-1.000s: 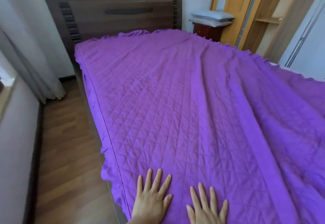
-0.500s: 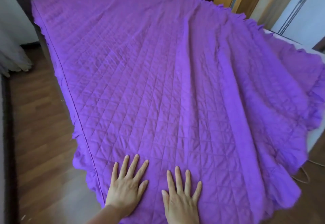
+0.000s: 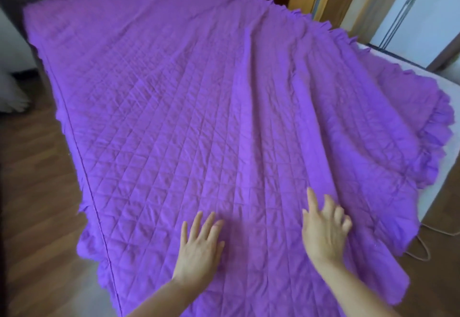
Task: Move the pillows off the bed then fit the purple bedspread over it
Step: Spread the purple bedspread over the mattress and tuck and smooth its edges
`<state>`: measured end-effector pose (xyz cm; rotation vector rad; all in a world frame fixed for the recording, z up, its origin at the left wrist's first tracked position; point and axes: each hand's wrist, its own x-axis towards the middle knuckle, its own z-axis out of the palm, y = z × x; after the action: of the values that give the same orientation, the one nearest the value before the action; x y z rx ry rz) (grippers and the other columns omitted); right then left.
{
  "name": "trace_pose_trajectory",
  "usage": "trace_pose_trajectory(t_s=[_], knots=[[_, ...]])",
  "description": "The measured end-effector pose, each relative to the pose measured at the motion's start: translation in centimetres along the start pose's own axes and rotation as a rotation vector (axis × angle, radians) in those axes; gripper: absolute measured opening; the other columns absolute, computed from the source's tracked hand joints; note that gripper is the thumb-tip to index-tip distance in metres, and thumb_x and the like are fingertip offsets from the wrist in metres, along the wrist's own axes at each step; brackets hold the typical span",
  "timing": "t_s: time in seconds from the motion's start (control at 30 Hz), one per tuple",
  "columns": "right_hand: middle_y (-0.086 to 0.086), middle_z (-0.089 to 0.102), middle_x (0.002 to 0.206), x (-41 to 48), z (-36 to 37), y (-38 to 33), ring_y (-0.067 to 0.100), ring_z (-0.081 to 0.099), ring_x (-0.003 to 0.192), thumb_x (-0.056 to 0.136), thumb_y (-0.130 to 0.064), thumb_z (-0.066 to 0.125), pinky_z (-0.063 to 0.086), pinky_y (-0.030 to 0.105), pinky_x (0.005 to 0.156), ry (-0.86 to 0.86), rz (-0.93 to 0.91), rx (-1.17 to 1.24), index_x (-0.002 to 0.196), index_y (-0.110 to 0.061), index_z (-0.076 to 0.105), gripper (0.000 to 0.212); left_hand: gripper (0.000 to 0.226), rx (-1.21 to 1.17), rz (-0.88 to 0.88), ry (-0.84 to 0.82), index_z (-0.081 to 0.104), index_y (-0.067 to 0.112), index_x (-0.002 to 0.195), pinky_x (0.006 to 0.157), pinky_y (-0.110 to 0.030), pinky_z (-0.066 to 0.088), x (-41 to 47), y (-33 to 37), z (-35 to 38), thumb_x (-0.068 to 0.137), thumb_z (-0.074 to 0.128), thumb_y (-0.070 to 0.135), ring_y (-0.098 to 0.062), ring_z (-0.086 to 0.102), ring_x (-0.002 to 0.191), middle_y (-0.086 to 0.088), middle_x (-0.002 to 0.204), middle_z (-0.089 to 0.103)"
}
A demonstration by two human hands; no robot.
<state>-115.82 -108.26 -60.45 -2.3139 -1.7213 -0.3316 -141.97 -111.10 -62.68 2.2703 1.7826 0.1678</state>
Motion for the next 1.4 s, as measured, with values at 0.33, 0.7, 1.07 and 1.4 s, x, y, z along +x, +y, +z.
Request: trace_pose_trajectory(t_s=[0.33, 0.7, 1.07, 1.4], knots=[[0.015, 0.051, 0.097, 9.1, 2.7, 4.9, 0.034, 0.061, 0.074, 0.079, -0.006, 0.062, 0.047, 0.043, 0.074, -0.33, -0.088, -0.067, 0.14, -0.02, 0.043, 0.065, 0.078, 0.056, -0.015, -0.271, -0.011, 0.043, 0.145, 0.109, -0.064, 0.002, 10.8, 8.0, 1.9, 0.067, -0.017, 0.055, -0.031, -0.011, 0.144, 0.008, 0.158, -0.01], [0.023, 0.053, 0.084, 8.2, 4.2, 9.5, 0.033, 0.059, 0.051, 0.069, 0.008, 0.062, 0.048, 0.042, 0.056, -0.314, -0.015, -0.144, 0.116, 0.01, 0.058, 0.047, 0.048, 0.197, -0.018, -0.258, 0.049, 0.037, 0.128, 0.082, -0.06, 0.049, 10.5, 11.3, 4.3, 0.084, 0.034, 0.047, -0.032, 0.057, 0.117, 0.004, 0.131, 0.058], [0.016, 0.053, 0.134, 3.6, 4.7, 6.4, 0.045, 0.052, 0.116, 0.09, -0.032, 0.026, 0.028, 0.064, 0.096, -0.119, -0.468, -0.109, 0.127, -0.013, 0.059, 0.052, 0.049, 0.184, -0.15, -0.069, 0.029, 0.039, 0.144, 0.101, -0.054, 0.018, 5.3, 4.9, 4.5, 0.097, 0.017, 0.048, -0.029, 0.035, 0.129, 0.004, 0.138, 0.051], [0.011, 0.046, 0.142, -4.8, 0.1, -6.0, 0.044, 0.041, 0.129, 0.081, -0.047, 0.032, 0.019, 0.069, 0.1, -0.439, -0.649, 0.079, 0.133, -0.026, 0.051, 0.059, 0.049, 0.092, -0.714, 0.038, 0.047, 0.02, 0.135, 0.095, -0.063, 0.033, -2.1, -4.1, 0.3, 0.091, 0.034, 0.036, -0.04, 0.04, 0.129, -0.008, 0.142, 0.045]])
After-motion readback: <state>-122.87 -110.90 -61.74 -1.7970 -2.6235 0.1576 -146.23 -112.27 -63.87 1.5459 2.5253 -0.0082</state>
